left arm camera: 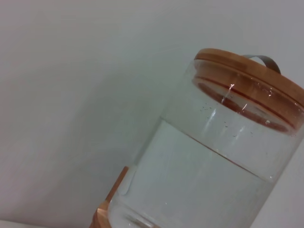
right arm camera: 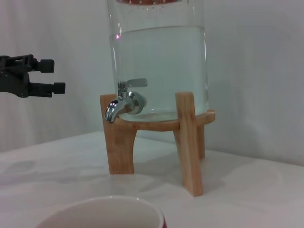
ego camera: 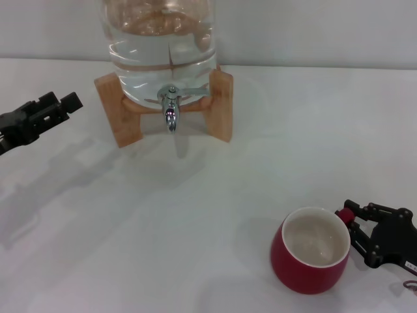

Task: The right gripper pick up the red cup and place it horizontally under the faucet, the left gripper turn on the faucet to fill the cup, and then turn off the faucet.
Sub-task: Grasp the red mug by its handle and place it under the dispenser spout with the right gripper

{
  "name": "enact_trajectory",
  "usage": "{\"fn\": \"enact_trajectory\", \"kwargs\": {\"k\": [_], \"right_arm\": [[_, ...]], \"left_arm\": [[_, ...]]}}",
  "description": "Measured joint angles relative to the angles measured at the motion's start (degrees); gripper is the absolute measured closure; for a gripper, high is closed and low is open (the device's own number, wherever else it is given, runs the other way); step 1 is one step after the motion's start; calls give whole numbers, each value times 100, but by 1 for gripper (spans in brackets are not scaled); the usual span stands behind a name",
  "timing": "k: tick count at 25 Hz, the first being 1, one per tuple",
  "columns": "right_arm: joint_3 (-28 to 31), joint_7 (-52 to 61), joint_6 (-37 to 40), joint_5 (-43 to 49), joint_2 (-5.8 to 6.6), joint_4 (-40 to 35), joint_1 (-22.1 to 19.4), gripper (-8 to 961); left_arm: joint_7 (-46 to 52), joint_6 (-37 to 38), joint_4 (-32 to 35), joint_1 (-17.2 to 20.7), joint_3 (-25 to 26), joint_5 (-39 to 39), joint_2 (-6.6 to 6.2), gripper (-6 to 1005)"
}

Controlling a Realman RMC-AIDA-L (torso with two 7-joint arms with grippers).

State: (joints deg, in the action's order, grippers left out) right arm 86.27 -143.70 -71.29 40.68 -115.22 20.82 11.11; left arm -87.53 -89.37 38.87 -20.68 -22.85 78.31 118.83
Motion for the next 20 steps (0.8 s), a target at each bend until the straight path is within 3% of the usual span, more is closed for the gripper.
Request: {"fn": "enact_trajectory", "kwargs": {"k": [20], "right_arm": [[31,-4,-109,1,18,1,-36,764]], "left_arm": [[-1,-2,-3,-15,0,-1,-9,105]]}}
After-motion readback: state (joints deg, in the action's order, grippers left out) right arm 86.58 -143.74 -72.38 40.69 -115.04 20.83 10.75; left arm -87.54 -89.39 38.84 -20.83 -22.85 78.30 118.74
